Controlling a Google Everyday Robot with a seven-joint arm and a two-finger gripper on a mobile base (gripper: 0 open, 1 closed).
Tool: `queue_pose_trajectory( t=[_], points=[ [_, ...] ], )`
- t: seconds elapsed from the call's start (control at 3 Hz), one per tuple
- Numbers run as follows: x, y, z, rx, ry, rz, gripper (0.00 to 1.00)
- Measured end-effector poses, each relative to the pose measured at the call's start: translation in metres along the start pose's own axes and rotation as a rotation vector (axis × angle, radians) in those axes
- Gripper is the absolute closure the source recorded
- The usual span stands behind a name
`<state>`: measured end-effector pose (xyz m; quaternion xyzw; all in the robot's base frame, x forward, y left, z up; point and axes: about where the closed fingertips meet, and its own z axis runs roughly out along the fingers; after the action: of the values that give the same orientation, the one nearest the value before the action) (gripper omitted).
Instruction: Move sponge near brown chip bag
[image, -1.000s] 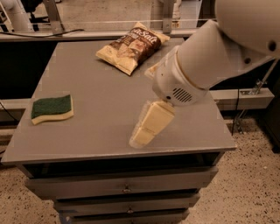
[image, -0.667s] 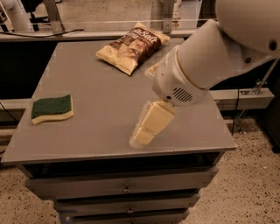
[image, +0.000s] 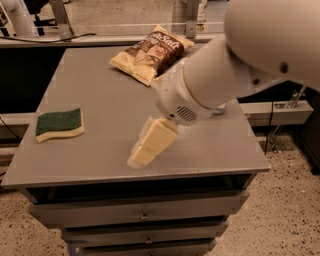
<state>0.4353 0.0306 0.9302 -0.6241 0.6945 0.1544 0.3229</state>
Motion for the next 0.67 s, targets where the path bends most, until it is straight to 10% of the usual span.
queue_pose_trajectory(
  t=[0.67],
  points=[
    [-0.064, 0.001, 0.104, -0.04, -0.171, -0.03, 0.0]
  ],
)
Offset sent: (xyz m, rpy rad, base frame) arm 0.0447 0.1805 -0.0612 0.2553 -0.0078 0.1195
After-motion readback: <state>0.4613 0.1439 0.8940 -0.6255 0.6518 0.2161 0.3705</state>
